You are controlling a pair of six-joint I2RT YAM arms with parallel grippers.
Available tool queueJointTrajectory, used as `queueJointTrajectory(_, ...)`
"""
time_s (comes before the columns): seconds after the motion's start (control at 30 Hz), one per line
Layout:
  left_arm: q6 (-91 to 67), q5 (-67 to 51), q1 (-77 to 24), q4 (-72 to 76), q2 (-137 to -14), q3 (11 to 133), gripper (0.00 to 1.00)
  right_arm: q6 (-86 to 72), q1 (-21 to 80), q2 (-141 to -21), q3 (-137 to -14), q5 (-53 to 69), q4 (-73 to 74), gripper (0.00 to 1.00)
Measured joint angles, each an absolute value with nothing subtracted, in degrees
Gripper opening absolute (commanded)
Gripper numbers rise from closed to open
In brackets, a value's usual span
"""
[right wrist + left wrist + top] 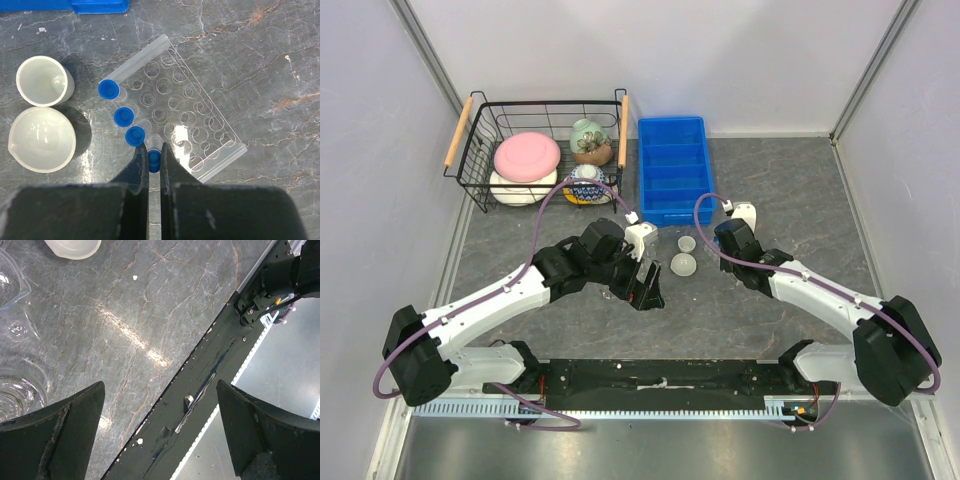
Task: Organize the chemistry lab equipment
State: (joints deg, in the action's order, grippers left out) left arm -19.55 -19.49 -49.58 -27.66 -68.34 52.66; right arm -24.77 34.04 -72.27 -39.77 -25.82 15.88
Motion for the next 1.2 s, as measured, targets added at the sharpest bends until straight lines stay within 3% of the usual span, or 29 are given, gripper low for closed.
queueJointTrajectory(0.07, -19.55, -19.49, -49.58, -27.66, -68.34, 52.66, 0.99, -24.84, 34.06, -72.4, -39.77, -25.91, 15.77, 0.0)
queueJointTrajectory(0.3, -19.55, -19.49, -49.58, -27.66, -68.34, 52.66, 0.99, -25.47, 34.28, -73.12, -39.77, -26.39, 14.46, 0.3)
queueJointTrajectory(0.5, -19.55, -19.49, -49.58, -27.66, -68.34, 52.66, 0.99, -25.93, 34.28, -73.25, -39.77, -26.33, 14.79, 0.44)
queueJointTrajectory(0.9, -19.55, -19.53, -49.58, -27.66, -68.34, 52.66, 0.99, -26.11, 34.81, -72.16, -40.66, -26.28, 20.6, 0.6)
queueJointTrajectory(1.2, -19.55, -19.57, -49.58, -27.62, -68.29, 52.66, 0.99, -28.32, 35.03, -62.85, -44.07, -28.84, 28.01, 0.61)
